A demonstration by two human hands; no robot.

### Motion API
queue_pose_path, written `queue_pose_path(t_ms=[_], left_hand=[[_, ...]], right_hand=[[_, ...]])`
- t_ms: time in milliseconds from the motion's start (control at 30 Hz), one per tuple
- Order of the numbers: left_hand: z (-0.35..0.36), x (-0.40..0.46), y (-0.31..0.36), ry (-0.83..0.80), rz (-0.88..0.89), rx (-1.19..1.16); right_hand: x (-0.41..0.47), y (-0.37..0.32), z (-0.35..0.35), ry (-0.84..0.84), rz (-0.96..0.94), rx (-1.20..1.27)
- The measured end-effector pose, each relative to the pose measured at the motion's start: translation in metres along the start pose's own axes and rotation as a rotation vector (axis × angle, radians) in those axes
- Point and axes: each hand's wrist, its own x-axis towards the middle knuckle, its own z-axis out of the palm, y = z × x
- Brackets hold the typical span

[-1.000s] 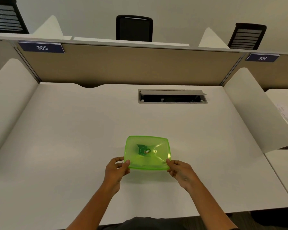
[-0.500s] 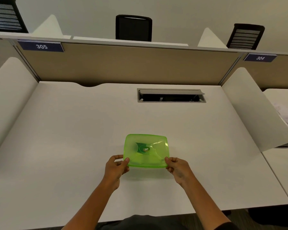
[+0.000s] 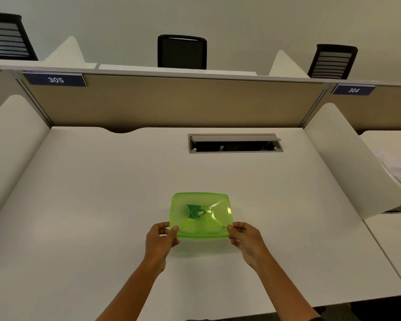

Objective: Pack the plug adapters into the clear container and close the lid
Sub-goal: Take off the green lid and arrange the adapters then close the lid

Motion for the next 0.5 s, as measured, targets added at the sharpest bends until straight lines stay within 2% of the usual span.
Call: queue_pose_path(t_ms=[300, 500], left_hand=[[0.04, 0.065, 0.052, 0.023, 0.059, 0.095], [0.066, 0.102, 0.094, 0.017, 0.089, 0.119]], right_hand=[[0.047, -0.065, 0.055, 0.138, -0.169, -0.145], [0.083, -0.104, 0.086, 0.14, -0.189, -0.139]])
